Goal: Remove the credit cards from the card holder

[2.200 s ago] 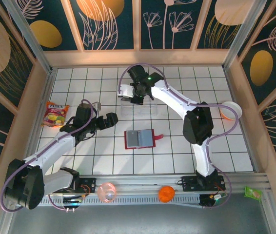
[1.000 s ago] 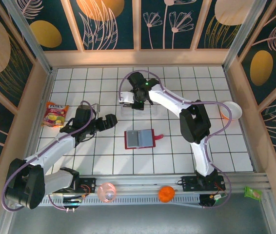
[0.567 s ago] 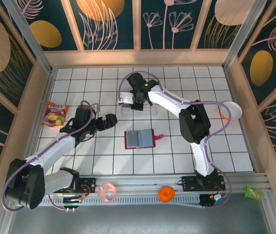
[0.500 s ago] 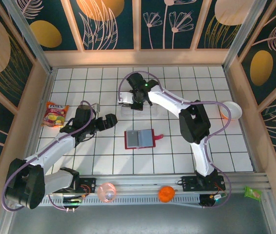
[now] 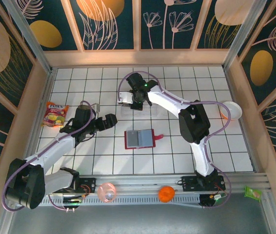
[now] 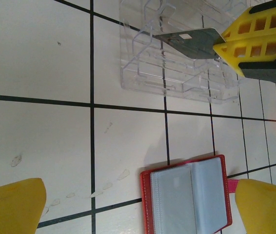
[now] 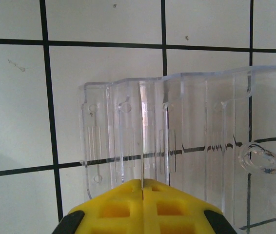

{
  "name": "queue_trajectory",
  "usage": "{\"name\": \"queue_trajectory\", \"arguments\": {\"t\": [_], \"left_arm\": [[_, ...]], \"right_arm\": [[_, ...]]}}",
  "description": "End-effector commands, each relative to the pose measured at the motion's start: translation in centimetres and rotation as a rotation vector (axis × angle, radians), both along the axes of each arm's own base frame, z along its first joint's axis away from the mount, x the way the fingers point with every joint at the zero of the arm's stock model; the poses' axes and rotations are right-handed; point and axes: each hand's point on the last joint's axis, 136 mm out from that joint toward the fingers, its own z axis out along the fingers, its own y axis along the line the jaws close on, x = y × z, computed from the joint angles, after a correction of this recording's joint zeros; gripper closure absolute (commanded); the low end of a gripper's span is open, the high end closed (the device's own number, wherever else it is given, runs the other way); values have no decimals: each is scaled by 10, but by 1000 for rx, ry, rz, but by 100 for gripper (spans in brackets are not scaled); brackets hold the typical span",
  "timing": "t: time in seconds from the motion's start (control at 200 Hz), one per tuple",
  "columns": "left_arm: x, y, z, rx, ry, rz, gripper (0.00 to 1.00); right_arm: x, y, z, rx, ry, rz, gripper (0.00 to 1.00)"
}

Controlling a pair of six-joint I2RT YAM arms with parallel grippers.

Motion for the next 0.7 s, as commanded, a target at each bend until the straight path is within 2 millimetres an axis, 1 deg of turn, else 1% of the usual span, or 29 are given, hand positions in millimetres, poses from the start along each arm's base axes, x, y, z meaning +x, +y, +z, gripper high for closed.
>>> {"name": "queue_trajectory", "arguments": {"t": [0.0,0.09,0.175,0.255,0.335,0.39,0.535,0.631,0.696], "left_arm": [[1,-1,3,-22,-5,-4,1],[1,-2,3,-24,-6,-6,1],[1,-2,3,-26,-6,-5,1],[1,-1,4,-26,-7,-4,1],[1,-1,3,-27,-5,-4,1],[1,-1,4,-27,-6,-3,1],[3,0,10,-34,-26,7,1],[4,2,18,-47,-54,25,1],[5,4,25,-56,-80,48,1]], "right_arm": [[1,3,-14,-4,8,-19,100],[3,5,-12,5,-4,-26,89],[6,5,-10,11,-17,-32,75],[7,6,-9,17,-26,-33,74],[15,9,-4,40,-55,-55,73],[21,14,6,82,-67,-73,73],[36,31,52,233,-90,-119,69],[45,40,80,335,-124,-157,68],[48,47,98,408,-115,-188,68]]}}
